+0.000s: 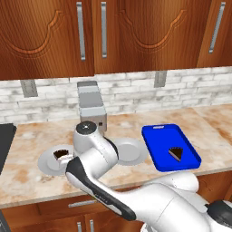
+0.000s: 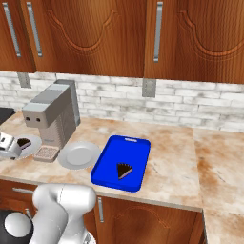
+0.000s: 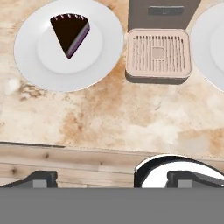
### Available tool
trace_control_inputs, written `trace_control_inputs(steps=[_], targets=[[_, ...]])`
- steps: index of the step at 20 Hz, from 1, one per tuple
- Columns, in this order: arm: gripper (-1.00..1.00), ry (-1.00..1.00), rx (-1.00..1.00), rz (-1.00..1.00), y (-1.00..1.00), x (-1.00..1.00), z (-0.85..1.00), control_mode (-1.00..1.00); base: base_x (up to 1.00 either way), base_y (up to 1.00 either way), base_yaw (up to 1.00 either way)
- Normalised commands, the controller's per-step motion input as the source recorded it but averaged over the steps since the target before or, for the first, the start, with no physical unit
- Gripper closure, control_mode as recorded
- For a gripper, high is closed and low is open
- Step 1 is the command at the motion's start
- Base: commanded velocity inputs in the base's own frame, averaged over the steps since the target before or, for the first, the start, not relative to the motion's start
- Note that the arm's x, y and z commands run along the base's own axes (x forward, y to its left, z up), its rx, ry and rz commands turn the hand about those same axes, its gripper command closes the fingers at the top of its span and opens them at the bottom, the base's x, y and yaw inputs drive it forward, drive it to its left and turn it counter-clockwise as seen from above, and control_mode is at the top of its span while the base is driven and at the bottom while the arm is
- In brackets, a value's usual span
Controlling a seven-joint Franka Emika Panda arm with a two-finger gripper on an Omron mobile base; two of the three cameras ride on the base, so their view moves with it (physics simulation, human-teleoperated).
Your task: Move the dessert items from the plates to the tray.
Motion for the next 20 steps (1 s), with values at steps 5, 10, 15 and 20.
trace_control_inputs(steps=[5,10,15,20], targets=[[-1.00,0.00,0.00,0.00,0.63,0.00,0.00,-1.00,0.00,0.00,0.00],[-1.00,0.00,0.00,0.00,0.43,0.10,0.00,-1.00,0.00,0.00,0.00],[-1.00,0.00,0.00,0.00,0.06,0.27,0.00,-1.00,0.00,0.00,0.00],[-1.00,0.00,0.00,0.00,0.01,0.31,0.00,-1.00,0.00,0.00,0.00]])
